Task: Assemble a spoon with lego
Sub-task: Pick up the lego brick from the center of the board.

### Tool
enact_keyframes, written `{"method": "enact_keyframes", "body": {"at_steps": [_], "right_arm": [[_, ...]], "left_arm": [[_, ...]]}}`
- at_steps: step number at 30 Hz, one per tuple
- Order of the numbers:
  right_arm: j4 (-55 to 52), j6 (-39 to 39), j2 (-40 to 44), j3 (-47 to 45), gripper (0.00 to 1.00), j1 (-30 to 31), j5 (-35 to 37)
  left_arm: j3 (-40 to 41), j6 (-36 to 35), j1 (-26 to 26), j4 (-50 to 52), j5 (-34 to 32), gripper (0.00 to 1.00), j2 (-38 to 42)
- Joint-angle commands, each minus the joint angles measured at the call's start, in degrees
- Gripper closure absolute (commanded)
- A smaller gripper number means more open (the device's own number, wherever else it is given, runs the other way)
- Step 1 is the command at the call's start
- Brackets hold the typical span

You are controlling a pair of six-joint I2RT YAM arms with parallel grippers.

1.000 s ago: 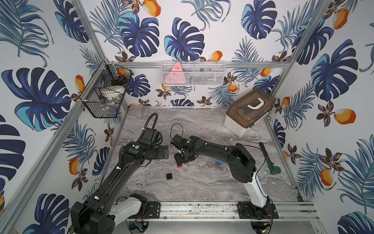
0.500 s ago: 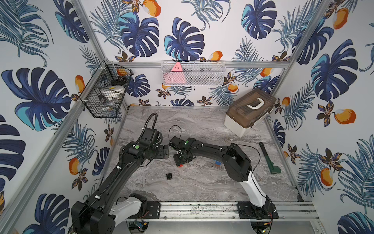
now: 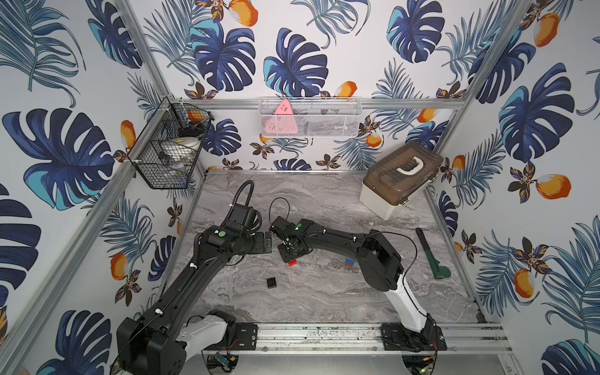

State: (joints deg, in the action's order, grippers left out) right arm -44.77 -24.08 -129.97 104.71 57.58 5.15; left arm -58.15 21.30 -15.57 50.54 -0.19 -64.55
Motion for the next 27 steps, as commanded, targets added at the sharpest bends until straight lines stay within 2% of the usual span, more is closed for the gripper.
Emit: {"method": "enact_keyframes", "body": {"at_steps": [1, 11, 14, 20, 27], "right_arm": [[-1.13, 1.17, -0.06, 0.37, 0.58, 0.16, 1.04], [-2.25, 1.87, -0.37, 0.59, 0.68, 0.16, 1.38], [-2.47, 2.19, -0.22, 0.54, 0.74, 0.21, 1.44], [-2.94, 2.47, 0.24, 0.68, 0.61, 0.25, 1.86], [-3.04, 2.37, 0.15, 0.50, 0.60, 0.34, 1.93]], "left_arm": [[-0.21, 0.76, 0.10, -0.93, 0.19, 0.01, 0.04], [-0.30, 0.59, 0.16, -0.89, 0.45, 0.01, -0.29], [-0.21, 0.67, 0.11, -0.91, 0.51, 0.01, -0.31], [-0.11, 0.85, 0.10, -1.05, 0.80, 0.01, -0.40], [-0.08, 0.85, 0.13, -0.88, 0.71, 0.01, -0.22]]}}
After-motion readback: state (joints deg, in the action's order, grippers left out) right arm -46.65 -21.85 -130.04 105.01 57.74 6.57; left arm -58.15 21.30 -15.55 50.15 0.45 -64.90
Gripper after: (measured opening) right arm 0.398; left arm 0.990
